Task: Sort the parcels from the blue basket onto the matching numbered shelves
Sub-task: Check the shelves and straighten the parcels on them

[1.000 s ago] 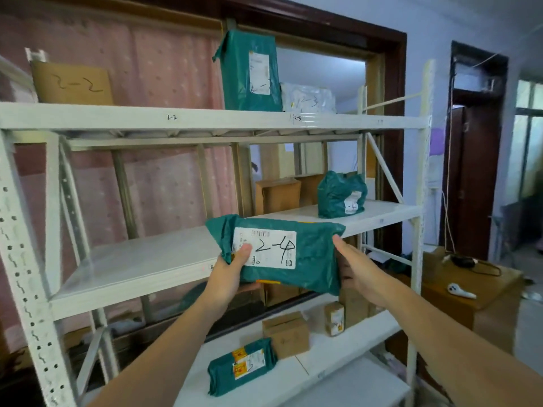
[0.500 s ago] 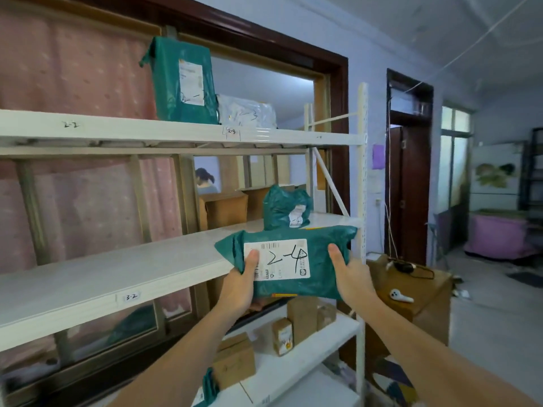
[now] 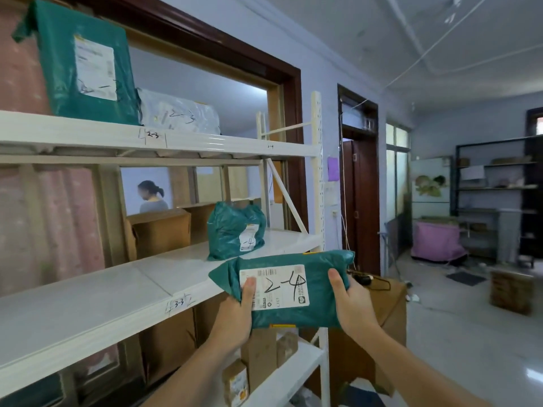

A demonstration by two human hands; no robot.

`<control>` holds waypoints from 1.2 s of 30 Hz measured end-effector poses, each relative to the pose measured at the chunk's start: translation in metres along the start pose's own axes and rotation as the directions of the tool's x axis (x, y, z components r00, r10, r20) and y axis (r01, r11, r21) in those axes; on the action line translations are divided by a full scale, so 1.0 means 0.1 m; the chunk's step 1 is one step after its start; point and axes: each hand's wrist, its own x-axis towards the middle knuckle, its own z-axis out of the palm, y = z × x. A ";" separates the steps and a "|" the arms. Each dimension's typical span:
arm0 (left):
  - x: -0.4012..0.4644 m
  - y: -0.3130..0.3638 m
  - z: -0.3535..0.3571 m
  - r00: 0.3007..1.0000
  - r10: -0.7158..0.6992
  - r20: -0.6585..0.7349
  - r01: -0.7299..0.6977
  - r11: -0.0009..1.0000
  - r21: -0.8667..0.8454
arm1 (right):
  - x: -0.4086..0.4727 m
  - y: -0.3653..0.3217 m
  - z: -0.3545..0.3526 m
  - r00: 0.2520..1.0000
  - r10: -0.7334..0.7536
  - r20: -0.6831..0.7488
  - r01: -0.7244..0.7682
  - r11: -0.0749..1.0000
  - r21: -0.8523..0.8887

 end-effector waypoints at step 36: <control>3.48 -0.13 1.85 0.959 -0.005 -0.284 0.028 0.997 0.075 | 4.35 1.20 -0.05 0.962 -0.152 0.228 0.123 0.983 0.139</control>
